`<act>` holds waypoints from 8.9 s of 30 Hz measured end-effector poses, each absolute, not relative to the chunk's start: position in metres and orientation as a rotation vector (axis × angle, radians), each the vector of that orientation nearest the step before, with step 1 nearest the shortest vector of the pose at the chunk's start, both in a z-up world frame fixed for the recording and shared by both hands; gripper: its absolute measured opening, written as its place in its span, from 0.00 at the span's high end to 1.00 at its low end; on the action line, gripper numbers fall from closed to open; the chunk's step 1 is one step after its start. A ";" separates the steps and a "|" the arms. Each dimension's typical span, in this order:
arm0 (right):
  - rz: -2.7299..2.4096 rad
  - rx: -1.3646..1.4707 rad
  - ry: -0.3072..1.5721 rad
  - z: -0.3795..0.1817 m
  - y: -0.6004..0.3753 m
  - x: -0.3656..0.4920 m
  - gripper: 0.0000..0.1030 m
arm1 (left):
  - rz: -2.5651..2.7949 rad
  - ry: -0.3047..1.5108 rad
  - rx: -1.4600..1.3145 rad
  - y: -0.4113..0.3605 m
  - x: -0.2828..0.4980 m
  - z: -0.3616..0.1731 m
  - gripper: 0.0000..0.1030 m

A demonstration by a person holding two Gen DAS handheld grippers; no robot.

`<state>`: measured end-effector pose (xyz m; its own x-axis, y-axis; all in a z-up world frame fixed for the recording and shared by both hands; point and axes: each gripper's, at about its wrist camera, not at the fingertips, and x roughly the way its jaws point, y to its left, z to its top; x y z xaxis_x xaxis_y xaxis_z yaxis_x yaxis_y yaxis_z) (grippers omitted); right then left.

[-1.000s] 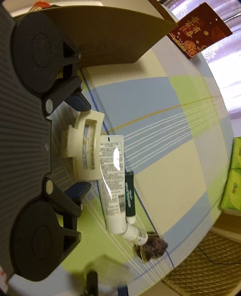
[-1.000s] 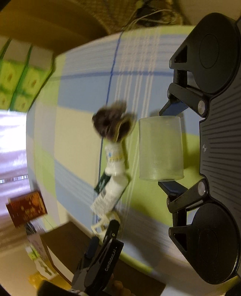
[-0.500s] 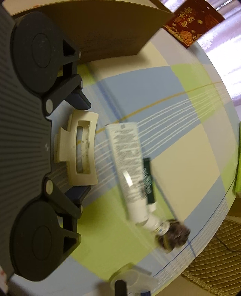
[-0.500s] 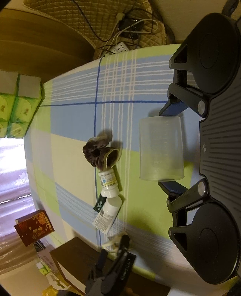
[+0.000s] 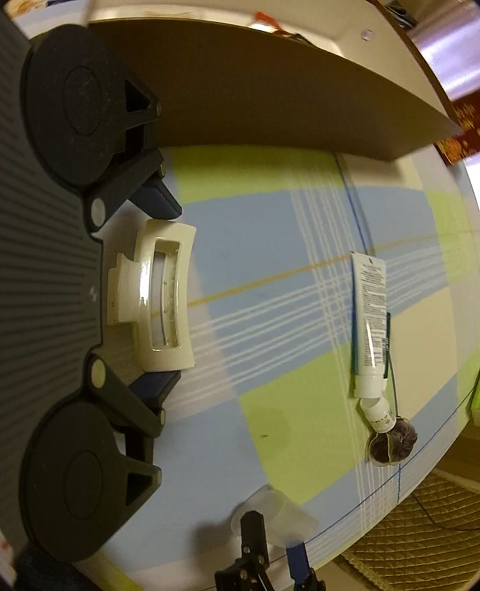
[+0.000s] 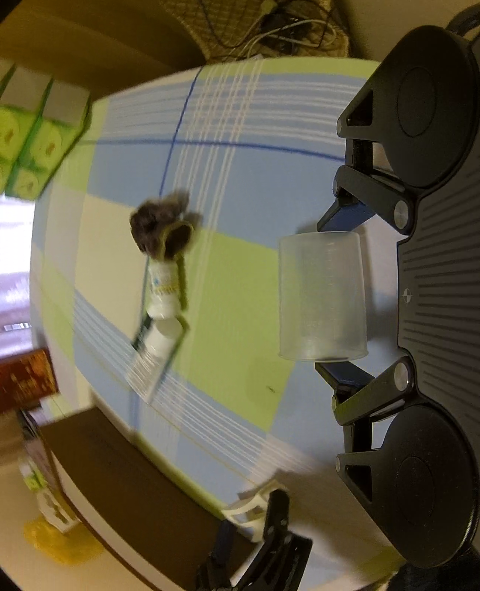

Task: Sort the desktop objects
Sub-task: 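Carry the hair clip and plastic cup with both tools over the open box, then open the left tool to drop the hair clip while the right tool releases the cup, then withdraw both tools from the box back toward the tubes, then move both tools toward the white tube and brown fuzzy item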

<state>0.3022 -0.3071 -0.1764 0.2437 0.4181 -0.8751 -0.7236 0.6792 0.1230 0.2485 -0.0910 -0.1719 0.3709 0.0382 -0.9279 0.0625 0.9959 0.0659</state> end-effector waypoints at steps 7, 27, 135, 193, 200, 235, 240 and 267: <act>0.827 -0.393 1.029 -0.180 -0.299 0.295 0.31 | 0.025 1.152 0.007 -0.081 0.240 -0.181 0.18; 0.855 -0.402 0.975 -0.167 -0.291 0.281 0.33 | 0.037 1.029 -0.026 -0.086 0.213 -0.151 0.18; 1.082 -0.741 0.730 -0.157 0.122 0.360 0.33 | 0.102 0.954 0.089 0.196 0.423 -0.137 0.11; 1.073 -0.340 0.746 -0.078 -0.004 0.234 0.02 | 0.243 0.836 -0.123 0.157 0.224 -0.035 0.03; 1.090 -0.312 0.747 -0.069 -0.022 0.216 0.02 | 0.240 0.835 -0.141 0.138 0.191 -0.032 0.02; 1.190 -0.348 0.800 -0.071 -0.101 0.158 0.02 | 0.338 0.919 -0.162 0.061 0.108 -0.044 0.02; 1.204 -0.347 0.815 -0.073 -0.113 0.159 0.02 | 0.352 0.933 -0.167 0.046 0.105 -0.046 0.02; 1.193 -0.309 0.955 -0.097 -0.195 0.200 0.02 | 0.367 1.027 -0.184 -0.042 0.129 -0.074 0.02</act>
<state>0.2002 -0.1946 -0.0970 0.0501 0.6451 -0.7625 -0.8853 0.3820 0.2650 0.1294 -0.0419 -0.0738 0.4633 0.2111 -0.8607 -0.3814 0.9242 0.0214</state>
